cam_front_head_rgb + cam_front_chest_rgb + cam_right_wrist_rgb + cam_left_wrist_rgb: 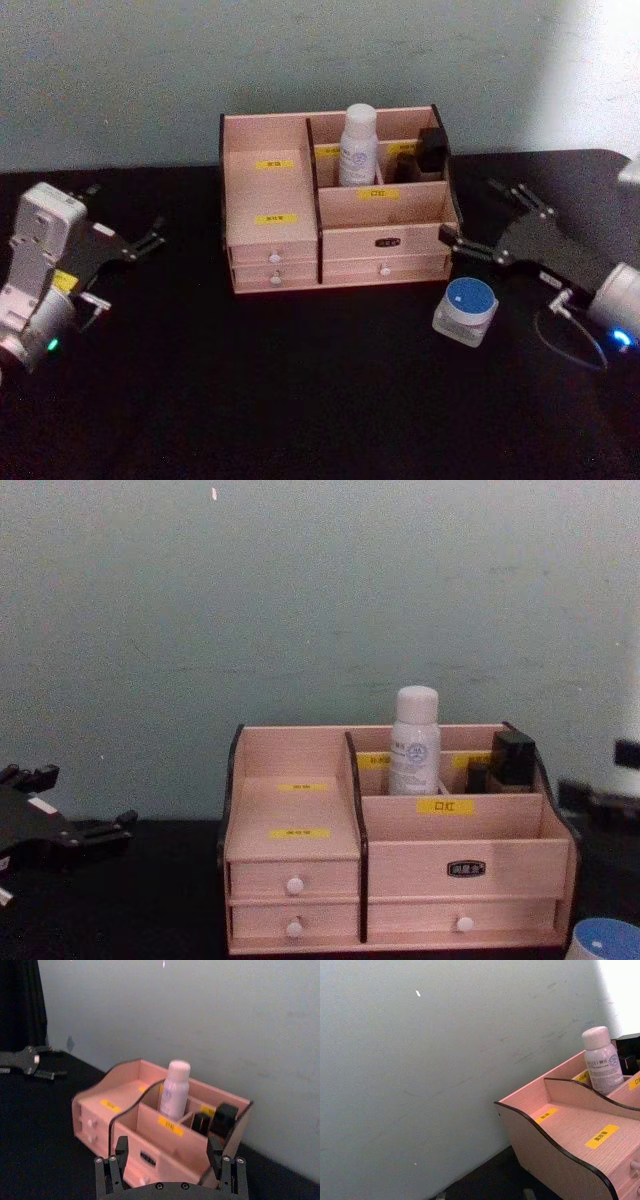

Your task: Pick up the facial cleanser and watermelon frost from the table and place them into the tiered storage box.

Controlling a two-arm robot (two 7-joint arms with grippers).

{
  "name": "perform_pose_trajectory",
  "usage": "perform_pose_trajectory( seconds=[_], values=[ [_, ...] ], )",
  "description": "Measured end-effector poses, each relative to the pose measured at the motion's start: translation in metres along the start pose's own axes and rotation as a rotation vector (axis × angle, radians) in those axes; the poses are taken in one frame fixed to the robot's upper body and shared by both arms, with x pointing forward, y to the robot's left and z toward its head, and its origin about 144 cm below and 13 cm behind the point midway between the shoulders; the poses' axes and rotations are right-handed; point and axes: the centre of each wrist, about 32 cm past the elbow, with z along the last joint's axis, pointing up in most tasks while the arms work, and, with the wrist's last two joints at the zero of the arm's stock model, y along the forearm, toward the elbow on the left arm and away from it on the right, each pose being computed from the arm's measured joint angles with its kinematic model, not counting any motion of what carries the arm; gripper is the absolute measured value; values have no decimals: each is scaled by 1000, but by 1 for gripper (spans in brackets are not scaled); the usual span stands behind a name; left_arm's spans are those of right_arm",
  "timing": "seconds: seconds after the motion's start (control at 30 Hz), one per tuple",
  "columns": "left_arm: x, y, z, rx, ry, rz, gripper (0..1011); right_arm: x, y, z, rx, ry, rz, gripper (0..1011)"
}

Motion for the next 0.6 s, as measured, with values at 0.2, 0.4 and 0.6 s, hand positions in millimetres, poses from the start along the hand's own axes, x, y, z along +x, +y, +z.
perform_pose_trajectory(
  seconds=[0.2,0.4,0.6],
  values=[
    [0,0,0,0,0,0,1001,-3,-19,-12,-51,22,4,1000],
    [0,0,0,0,0,0,1002,-6,-29,-19,-95,51,-4,1000],
    [0,0,0,0,0,0,1001,-9,-34,-26,-129,75,-3,1000]
  ],
)
